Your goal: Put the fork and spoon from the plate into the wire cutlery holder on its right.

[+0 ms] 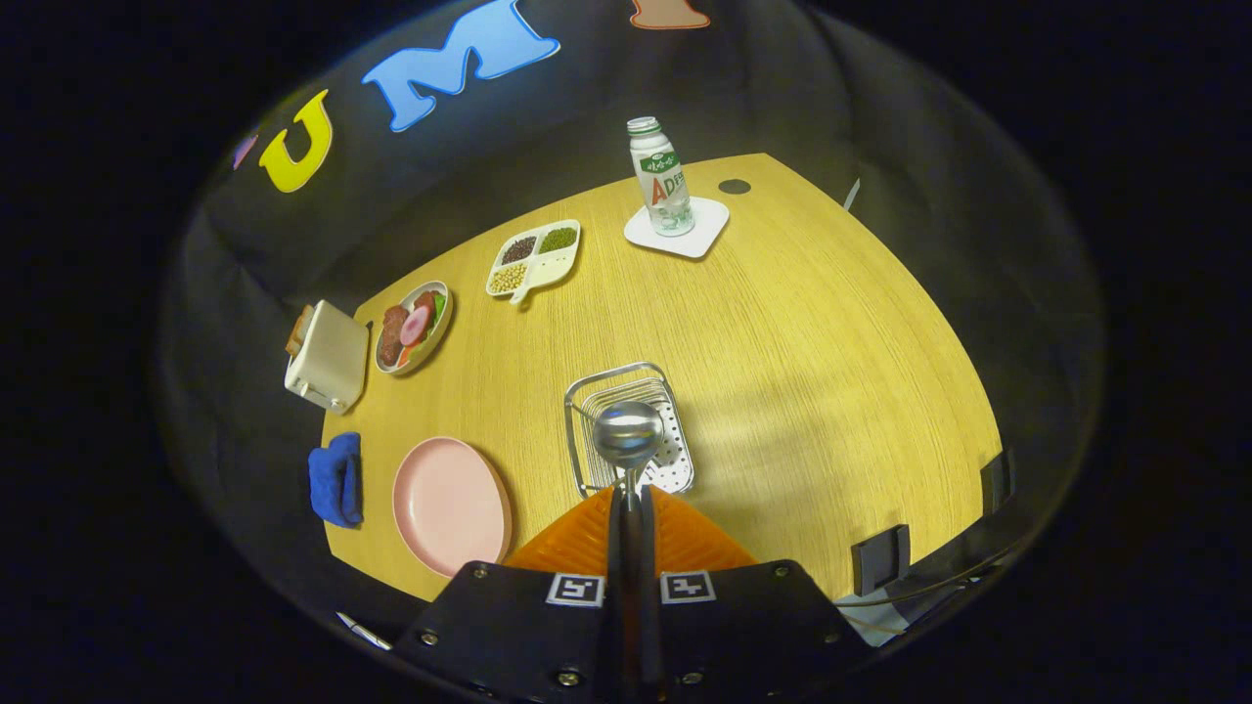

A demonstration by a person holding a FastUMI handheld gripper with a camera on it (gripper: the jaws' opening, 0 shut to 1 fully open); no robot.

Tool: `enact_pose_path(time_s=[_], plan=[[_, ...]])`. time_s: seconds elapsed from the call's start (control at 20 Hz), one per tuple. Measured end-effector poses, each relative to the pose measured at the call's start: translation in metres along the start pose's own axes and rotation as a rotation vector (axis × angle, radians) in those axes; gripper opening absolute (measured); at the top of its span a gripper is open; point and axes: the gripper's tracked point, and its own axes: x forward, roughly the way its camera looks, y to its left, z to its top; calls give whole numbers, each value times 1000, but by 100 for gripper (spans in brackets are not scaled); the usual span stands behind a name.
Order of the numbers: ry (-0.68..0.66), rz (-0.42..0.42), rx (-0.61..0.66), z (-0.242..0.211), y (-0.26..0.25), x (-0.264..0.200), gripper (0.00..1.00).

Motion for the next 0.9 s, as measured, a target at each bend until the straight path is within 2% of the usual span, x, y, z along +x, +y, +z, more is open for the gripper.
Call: enact_pose_path(time_s=[0.35,0.55,0.9], plan=[[-9,-13,32,7,3,6,9],[-43,-8,38,15,3,-1,19],[-83,8,40,17,7,-11,19]])
